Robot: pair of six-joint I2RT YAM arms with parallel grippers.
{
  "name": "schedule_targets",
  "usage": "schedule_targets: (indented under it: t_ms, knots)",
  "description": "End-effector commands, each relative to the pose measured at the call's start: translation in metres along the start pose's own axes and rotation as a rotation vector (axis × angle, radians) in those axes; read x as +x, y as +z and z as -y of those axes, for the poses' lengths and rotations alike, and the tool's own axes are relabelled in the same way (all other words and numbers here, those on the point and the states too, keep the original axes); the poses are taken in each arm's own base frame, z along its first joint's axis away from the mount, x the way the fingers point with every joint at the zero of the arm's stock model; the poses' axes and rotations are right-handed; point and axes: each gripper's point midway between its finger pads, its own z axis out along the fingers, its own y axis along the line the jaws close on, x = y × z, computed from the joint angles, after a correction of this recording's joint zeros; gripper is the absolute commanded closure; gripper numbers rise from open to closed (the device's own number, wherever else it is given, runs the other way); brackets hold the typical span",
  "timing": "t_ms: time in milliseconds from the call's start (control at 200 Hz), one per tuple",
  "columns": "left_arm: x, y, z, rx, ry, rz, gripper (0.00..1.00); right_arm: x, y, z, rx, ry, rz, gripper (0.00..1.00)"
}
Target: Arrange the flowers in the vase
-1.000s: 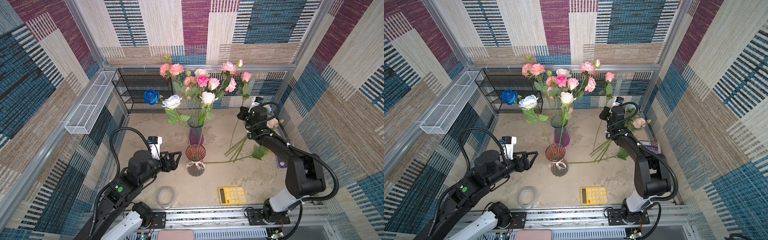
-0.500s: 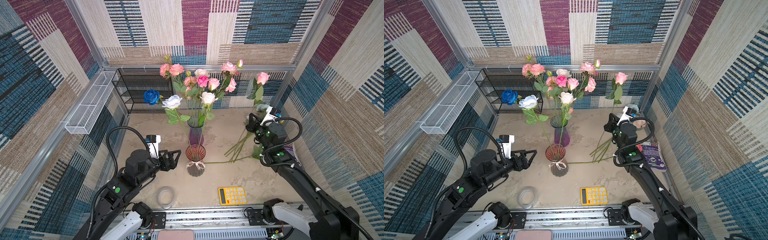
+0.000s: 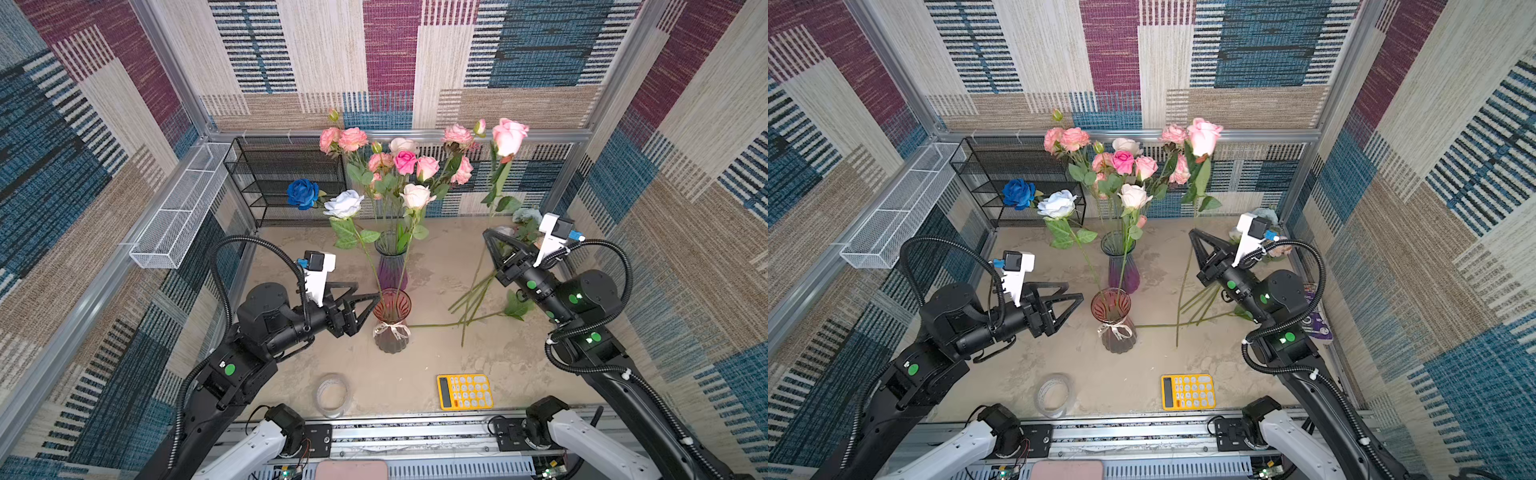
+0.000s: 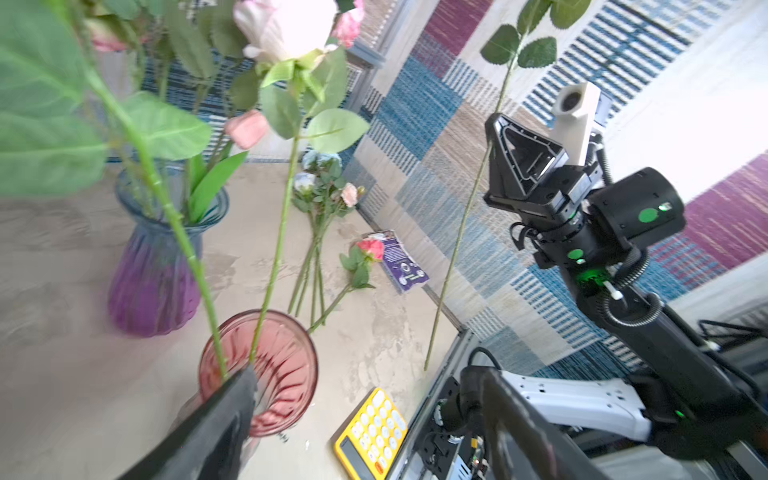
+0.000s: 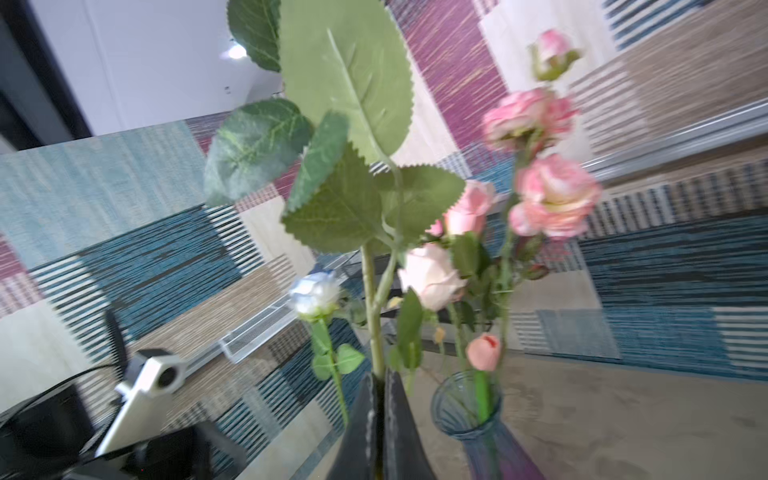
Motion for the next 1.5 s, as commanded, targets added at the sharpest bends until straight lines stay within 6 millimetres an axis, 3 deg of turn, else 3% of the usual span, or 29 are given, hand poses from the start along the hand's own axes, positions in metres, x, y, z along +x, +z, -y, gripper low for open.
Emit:
schedule_targets:
  t_ms: [0, 160, 300, 421, 616, 982, 1057, 1127, 1202, 1312, 1492]
  knots:
    - [-0.019, 0.004, 0.043, 0.225, 0.043, 0.014, 0.17, 0.000, 0.013, -0.040, -0.134, -0.006, -0.010, 1.00]
    - [-0.029, 0.011, 0.067, 0.370, 0.048, -0.003, 0.18, 0.012, 0.037, -0.085, -0.262, 0.013, -0.029, 1.00]
    - [-0.031, 0.018, 0.075, 0.436, 0.045, -0.020, 0.21, 0.026, 0.055, -0.113, -0.341, 0.033, -0.046, 1.00]
    - [-0.030, 0.020, 0.077, 0.455, 0.047, -0.033, 0.30, 0.034, 0.065, -0.128, -0.381, 0.039, -0.055, 1.00]
    - [-0.027, 0.023, 0.077, 0.471, 0.048, -0.043, 0.45, 0.044, 0.077, -0.136, -0.409, 0.056, -0.072, 1.00]
    - [-0.026, 0.026, 0.071, 0.440, 0.065, -0.032, 1.00, 0.057, 0.081, -0.132, -0.393, 0.074, -0.100, 1.00]
    - [-0.027, 0.025, 0.068, 0.414, 0.079, -0.025, 1.00, 0.058, 0.077, -0.128, -0.375, 0.074, -0.101, 0.90]
    - [-0.028, 0.024, 0.061, 0.358, 0.103, -0.017, 1.00, 0.059, 0.072, -0.120, -0.334, 0.067, -0.101, 0.68]
    - [-0.030, 0.020, 0.053, 0.280, 0.155, 0.000, 1.00, 0.058, 0.064, -0.110, -0.281, 0.045, -0.092, 0.54]
    - [-0.035, 0.012, 0.038, 0.154, 0.238, 0.032, 1.00, 0.052, 0.045, -0.092, -0.187, 0.022, -0.059, 0.48]
    - [-0.055, 0.013, 0.015, 0.005, 0.341, 0.141, 1.00, 0.041, 0.020, -0.076, -0.106, -0.004, -0.013, 0.47]
